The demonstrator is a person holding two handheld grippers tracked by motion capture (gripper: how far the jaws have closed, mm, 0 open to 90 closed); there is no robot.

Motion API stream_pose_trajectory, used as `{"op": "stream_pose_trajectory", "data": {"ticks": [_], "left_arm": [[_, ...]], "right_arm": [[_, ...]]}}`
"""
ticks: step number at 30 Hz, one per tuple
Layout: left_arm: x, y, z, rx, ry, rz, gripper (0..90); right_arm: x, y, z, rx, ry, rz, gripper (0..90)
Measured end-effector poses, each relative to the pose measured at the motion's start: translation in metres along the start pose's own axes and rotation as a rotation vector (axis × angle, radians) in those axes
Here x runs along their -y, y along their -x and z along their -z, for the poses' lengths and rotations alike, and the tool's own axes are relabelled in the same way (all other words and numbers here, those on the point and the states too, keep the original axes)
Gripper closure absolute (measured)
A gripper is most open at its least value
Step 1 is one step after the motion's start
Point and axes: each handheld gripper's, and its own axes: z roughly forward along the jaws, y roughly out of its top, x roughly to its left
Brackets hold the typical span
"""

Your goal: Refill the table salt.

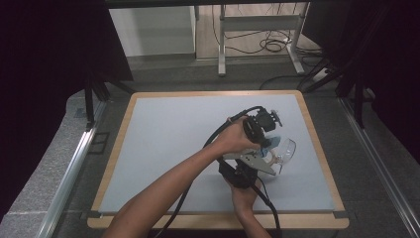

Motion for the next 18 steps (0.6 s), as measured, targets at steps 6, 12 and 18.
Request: {"op": "stream_pose_trajectory", "data": {"ticks": [6,12,18], "left_arm": [[-0.0005,0.0013,-0.0005,0.001,0.001,-0.002,90.0],[-0.0007,0.0,-0.0014,0.005,-0.001,0.002,90.0],[-0.0032,0.0005,-0.0042,0.011,0.002,0.001,90.0]], "right_arm": [[0.0,-0.0001,0.0005,0.004,0.004,-0.002,55.7],[0.0004,0.0004,0.0003,0.005,0.005,0.001,55.7],[0.0012,0.003,0.0015,0.014,0.005,-0.002,55.7]]}}
